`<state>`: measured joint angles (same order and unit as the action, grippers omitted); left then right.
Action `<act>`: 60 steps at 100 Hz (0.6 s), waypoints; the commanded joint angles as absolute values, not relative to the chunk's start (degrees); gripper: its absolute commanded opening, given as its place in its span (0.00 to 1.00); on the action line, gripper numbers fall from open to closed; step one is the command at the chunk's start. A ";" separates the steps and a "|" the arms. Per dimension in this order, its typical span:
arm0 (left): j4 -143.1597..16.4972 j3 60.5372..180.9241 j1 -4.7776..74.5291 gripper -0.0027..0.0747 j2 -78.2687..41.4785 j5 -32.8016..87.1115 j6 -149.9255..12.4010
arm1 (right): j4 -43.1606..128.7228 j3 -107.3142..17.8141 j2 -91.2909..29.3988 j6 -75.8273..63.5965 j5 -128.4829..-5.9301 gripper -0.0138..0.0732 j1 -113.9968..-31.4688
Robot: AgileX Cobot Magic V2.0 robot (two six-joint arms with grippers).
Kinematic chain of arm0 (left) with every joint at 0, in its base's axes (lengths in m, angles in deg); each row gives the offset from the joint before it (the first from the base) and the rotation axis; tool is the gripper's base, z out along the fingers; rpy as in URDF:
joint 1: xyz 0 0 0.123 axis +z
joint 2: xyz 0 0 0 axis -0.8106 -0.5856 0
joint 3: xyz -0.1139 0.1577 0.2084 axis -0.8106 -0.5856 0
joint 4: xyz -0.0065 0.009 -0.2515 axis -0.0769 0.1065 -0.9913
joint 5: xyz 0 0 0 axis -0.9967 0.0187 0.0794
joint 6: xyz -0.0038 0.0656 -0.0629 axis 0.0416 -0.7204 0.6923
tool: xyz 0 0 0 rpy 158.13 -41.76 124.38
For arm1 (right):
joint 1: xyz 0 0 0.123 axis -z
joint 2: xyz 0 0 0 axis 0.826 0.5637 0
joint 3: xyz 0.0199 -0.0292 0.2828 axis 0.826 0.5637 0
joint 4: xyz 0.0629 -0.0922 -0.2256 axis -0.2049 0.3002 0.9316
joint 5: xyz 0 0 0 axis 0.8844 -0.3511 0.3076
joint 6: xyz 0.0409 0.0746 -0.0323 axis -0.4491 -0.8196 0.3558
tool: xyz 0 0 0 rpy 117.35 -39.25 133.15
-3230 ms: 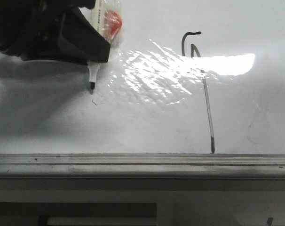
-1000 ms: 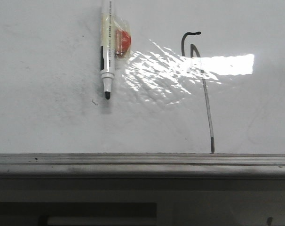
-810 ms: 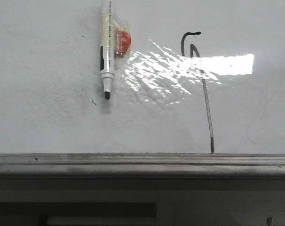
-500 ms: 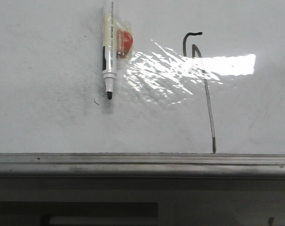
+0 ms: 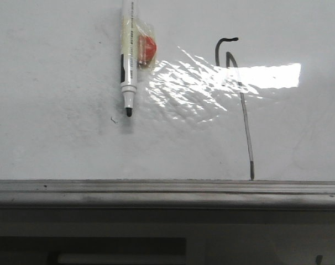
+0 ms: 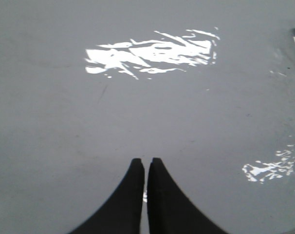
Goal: Write number 9 on whiteboard
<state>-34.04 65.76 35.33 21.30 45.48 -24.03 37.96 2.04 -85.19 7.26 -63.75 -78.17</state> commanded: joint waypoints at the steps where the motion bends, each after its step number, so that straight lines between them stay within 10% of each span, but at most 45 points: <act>1: -30.41 65.17 37.43 0.01 23.34 52.20 -20.94 | 37.50 0.57 -84.68 7.20 -68.46 0.09 -77.80; 60: -30.36 62.26 38.44 0.01 37.49 36.66 -20.94 | 37.50 0.57 -84.68 7.20 -68.46 0.09 -77.80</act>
